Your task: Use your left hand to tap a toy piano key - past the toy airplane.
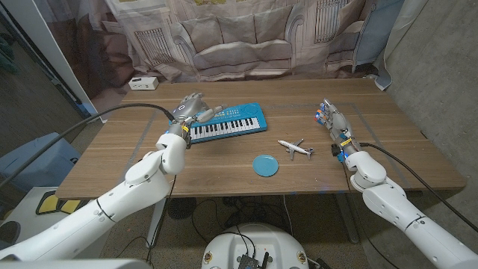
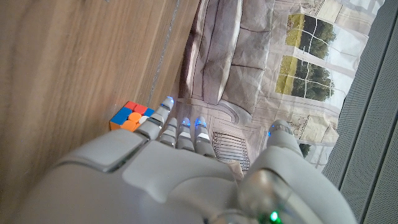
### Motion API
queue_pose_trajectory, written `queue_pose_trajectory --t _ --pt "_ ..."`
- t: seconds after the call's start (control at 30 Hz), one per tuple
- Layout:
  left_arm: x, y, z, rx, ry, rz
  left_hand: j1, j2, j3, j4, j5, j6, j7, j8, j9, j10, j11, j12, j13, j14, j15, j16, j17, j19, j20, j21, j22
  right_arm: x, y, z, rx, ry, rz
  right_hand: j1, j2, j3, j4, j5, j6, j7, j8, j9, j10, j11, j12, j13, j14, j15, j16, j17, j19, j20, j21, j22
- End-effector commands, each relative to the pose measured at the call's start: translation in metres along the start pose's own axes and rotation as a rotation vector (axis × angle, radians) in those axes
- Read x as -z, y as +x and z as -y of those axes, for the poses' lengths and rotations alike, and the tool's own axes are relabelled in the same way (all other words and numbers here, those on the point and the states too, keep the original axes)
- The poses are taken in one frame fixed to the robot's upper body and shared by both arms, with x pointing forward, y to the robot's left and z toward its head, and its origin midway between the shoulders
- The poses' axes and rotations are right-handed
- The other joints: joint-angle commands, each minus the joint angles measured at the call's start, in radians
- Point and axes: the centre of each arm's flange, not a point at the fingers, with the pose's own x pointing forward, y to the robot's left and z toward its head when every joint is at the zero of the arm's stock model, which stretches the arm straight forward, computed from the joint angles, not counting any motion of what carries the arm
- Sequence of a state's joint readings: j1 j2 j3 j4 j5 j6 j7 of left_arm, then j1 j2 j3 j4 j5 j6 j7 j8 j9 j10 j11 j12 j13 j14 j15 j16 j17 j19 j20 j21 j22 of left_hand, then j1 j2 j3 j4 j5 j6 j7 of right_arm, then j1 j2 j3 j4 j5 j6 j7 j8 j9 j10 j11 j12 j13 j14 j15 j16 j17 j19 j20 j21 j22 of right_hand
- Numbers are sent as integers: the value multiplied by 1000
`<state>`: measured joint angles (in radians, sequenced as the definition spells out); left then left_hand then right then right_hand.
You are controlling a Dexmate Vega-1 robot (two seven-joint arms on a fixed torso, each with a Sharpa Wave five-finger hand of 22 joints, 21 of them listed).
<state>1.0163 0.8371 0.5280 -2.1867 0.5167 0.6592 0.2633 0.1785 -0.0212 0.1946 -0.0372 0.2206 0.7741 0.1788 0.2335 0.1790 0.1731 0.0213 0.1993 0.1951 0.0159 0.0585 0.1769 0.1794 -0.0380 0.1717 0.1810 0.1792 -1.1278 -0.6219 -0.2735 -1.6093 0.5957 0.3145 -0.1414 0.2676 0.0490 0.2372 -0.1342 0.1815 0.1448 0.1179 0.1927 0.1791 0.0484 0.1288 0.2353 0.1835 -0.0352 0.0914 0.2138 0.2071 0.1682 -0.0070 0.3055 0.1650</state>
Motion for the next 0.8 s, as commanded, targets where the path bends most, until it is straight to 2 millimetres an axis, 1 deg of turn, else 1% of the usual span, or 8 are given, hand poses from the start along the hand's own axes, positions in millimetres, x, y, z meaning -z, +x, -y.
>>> queue_pose_trajectory --t 0.03,0.2,0.27,0.47,0.57,0.8 --pt "-12 6 7 83 67 1 -12 -1 -4 3 7 -6 -2 -5 3 -16 3 -3 4 -13 5 -1 4 -14 6 -1 5 -2 -2 3 -1 4 4 5 1 -3 -1 -3 7 -6 -3 4 2 4 -4 3 4 2 -3 4 8 -1 -1 4" --pt "-16 7 10 105 95 1 -15 0 -6 5 7 -4 -1 -7 3 -19 4 -2 4 -21 5 -1 4 -24 6 -2 5 -4 -4 4 -1 1 7 5 2 -3 0 -3 7 -6 -3 4 2 5 -5 3 4 2 -3 4 8 -1 -3 4" --pt "-16 8 10 107 96 -1 -16 1 -6 5 8 -3 -3 -8 3 -20 -1 -2 4 -22 4 -1 4 -26 5 -1 5 -4 -4 4 -2 -3 8 5 2 -3 0 -3 7 -5 -3 4 2 6 -5 3 3 1 -4 4 8 -1 -4 4" --pt "-12 13 15 138 103 -16 -19 2 -8 7 8 -2 -5 -11 3 -26 -1 -2 3 -29 4 -1 4 -31 2 0 5 -6 -7 5 -4 -9 12 5 2 -3 0 -3 7 -6 -3 4 2 6 -6 4 4 1 -4 4 9 -2 -6 4" --pt "-12 14 16 143 106 -17 -21 3 -9 8 8 -3 1 -13 3 -26 -2 -1 3 -32 5 0 4 -33 1 1 5 -6 -8 5 2 -1 8 5 2 -4 0 -3 7 -7 -3 4 3 6 -6 4 5 2 -4 5 9 -2 -7 4" --pt "-13 16 20 159 112 -19 -24 5 -10 9 9 -4 5 -17 3 -33 -3 -1 3 -37 4 1 4 -39 2 3 5 -6 -11 6 3 -8 9 4 3 -4 0 -3 8 -7 -3 4 3 5 -7 4 5 2 -4 5 11 -1 -10 4"
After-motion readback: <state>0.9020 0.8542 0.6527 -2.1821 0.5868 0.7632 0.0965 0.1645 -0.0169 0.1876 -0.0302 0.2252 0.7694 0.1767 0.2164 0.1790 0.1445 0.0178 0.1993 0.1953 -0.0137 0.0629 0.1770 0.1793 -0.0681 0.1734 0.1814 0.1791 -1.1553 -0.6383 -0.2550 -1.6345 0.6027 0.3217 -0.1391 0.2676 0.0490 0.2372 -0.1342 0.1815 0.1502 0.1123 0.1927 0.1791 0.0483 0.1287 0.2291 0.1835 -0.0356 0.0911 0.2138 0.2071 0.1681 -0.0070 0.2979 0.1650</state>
